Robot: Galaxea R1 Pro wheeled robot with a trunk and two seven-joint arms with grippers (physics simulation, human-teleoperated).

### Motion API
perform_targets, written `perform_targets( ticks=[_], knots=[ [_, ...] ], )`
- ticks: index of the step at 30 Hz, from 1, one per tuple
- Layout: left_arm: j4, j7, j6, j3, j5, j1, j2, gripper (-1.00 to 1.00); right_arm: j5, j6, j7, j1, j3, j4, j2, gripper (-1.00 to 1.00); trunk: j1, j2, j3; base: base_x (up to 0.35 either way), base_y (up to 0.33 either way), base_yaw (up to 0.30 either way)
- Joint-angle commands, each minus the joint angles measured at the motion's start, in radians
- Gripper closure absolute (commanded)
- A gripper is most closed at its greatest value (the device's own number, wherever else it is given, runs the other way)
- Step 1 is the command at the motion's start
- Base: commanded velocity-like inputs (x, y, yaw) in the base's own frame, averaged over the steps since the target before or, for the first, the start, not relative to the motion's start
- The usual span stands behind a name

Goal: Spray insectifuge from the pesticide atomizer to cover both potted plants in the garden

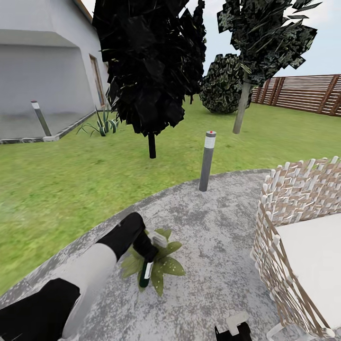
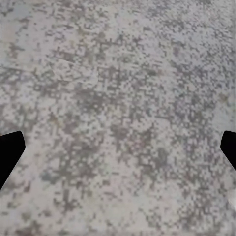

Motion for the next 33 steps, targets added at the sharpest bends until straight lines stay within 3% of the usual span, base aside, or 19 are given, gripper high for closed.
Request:
perform_targets(
  ticks=[1,6,9,15,23,27,33],
  knots=[
    [-0.001,-0.011,0.005,-0.001,-0.009,0.001,0.004,1.0,0.011,-0.003,-0.005,-0.001,-0.008,0.001,0.0,-1.0,0.0,0.0,-0.001,0.0,0.0,0.0],
    [0.001,-0.011,0.0,-0.002,-0.009,0.012,0.06,1.0,0.011,-0.003,-0.005,-0.001,-0.008,0.001,0.0,-1.0,0.0,0.0,-0.001,0.0,0.0,0.0],
    [0.003,-0.01,-0.004,-0.007,-0.008,0.026,0.071,1.0,0.01,-0.003,-0.005,-0.001,-0.008,0.001,0.0,-1.0,0.0,0.0,-0.001,0.0,0.0,0.0],
    [0.002,-0.01,-0.006,-0.008,-0.009,0.05,0.054,1.0,0.01,-0.003,-0.005,-0.001,-0.008,0.0,0.0,-1.0,0.0,0.0,-0.001,0.0,0.0,0.017],
    [-0.001,-0.01,-0.003,-0.008,-0.011,0.047,0.019,1.0,0.011,-0.003,-0.005,-0.001,-0.008,0.0,0.0,-1.0,0.0,0.0,-0.001,0.0,0.0,0.214],
    [0.0,-0.01,-0.006,-0.008,-0.01,0.049,0.016,1.0,0.011,-0.003,-0.005,-0.001,-0.008,0.0,0.0,-1.0,0.0,0.0,-0.001,0.0,0.0,0.039],
    [0.002,-0.005,-0.011,-0.01,-0.015,0.131,0.024,1.0,0.011,-0.003,-0.005,-0.001,-0.008,0.0,0.0,-1.0,0.0,0.0,-0.001,0.0,0.0,0.003]
  ],
)
